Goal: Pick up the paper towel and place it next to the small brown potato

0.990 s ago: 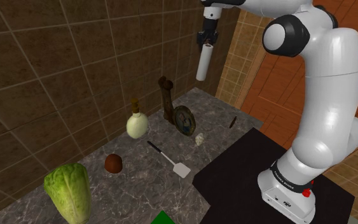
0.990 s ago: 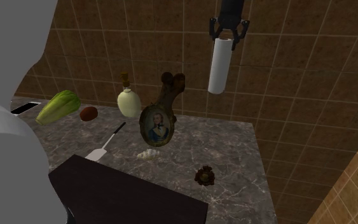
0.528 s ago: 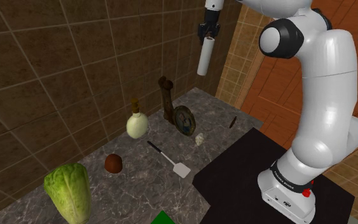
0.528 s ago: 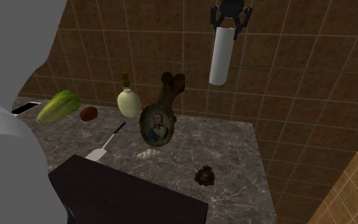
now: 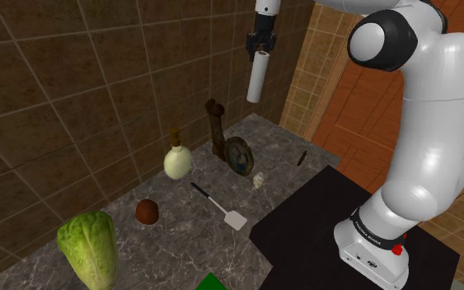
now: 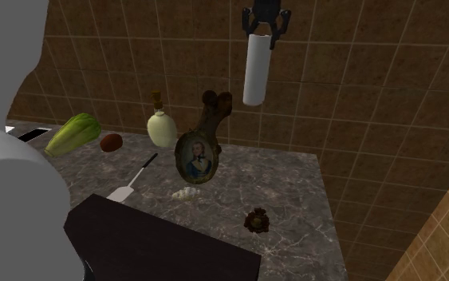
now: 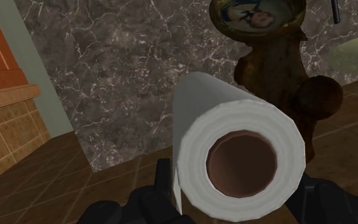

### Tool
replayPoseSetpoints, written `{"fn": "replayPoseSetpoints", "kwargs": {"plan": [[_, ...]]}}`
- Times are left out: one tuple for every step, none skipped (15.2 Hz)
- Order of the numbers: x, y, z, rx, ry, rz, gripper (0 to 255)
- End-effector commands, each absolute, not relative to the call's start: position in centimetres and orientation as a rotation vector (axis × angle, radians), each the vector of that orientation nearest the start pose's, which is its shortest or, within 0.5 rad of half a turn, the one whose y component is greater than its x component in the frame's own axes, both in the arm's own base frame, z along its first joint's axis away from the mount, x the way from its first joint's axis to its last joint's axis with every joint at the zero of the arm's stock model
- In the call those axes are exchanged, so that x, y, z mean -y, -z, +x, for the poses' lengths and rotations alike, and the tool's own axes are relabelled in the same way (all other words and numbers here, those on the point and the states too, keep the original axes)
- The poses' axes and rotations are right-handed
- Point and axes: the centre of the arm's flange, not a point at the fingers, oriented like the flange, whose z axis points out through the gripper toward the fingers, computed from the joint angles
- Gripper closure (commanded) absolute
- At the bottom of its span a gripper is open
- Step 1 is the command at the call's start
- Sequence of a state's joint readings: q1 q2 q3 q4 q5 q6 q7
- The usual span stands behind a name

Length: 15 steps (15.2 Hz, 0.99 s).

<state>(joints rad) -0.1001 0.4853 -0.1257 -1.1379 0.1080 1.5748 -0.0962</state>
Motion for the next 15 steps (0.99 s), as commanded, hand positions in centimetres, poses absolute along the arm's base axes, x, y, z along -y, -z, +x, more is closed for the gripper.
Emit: {"fn": "replayPoseSetpoints", "kwargs": {"plan": [[9.7,-52.3,67.7,-0.185,-0.056,-3.08,255],[8.5,-52.0,67.5,-0.185,-0.056,-3.08,255],[7.2,-51.7,67.4,-0.185,-0.056,-3.08,255],[5.9,-51.4,67.2,-0.185,-0.056,-3.08,255],[4.6,-51.1,67.0,-0.185,-0.056,-3.08,255],[3.3,-50.8,66.9,-0.185,-0.056,-3.08,255],[2.1,-50.5,66.7,-0.185,-0.056,-3.08,255],[0.8,-50.2,66.6,-0.185,-0.056,-3.08,255],[-0.5,-49.9,66.4,-0.185,-0.056,-3.08,255],[-1.8,-49.6,66.3,-0.185,-0.056,-3.08,255],[-3.0,-49.4,66.1,-0.185,-0.056,-3.08,255],[-4.3,-49.1,66.0,-0.185,-0.056,-3.08,255],[-5.6,-48.8,65.8,-0.185,-0.056,-3.08,255],[-6.9,-48.5,65.6,-0.185,-0.056,-3.08,255],[-8.2,-48.2,65.5,-0.185,-0.056,-3.08,255]]}}
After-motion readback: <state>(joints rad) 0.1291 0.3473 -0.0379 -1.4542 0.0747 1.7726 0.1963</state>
